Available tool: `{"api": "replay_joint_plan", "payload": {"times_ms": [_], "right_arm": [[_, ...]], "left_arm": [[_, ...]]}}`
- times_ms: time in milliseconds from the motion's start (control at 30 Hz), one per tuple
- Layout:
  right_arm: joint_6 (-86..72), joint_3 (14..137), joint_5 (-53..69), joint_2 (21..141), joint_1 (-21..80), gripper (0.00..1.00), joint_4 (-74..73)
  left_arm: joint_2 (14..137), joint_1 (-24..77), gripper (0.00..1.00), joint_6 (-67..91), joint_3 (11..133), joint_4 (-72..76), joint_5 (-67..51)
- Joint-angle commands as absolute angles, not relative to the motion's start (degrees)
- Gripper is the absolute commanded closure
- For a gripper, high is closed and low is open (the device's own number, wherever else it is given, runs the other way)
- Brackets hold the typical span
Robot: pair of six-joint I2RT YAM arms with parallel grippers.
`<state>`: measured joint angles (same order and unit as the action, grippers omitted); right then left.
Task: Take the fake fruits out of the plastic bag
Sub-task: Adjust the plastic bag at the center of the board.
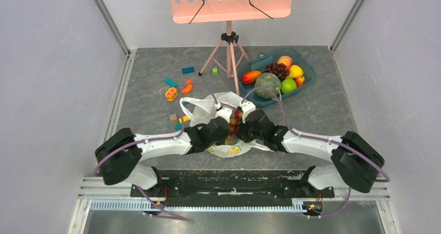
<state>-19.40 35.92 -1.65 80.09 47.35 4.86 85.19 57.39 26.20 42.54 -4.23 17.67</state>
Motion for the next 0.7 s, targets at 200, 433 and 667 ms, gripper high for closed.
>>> {"api": "replay_joint_plan", "payload": {"times_ms": [200,433,667], "right_arm": [[-21.31,22.11,-11.49,66.36,53.82,0.8,9.88],[-21.9,18.57,-15.05,60.31,56.75,0.67,13.1],[-21.99,22.98,-15.97,57.55,57.22,0.46,13.4]], "left_arm": [[70.33,62.32,0.98,39.83,32.45,-5.25,21.89],[65.12,64.64,0.98,40.85,29.72,-6.54,24.89],[60.74,64.96,0.98,36.98,33.37,-7.29,24.27]]}}
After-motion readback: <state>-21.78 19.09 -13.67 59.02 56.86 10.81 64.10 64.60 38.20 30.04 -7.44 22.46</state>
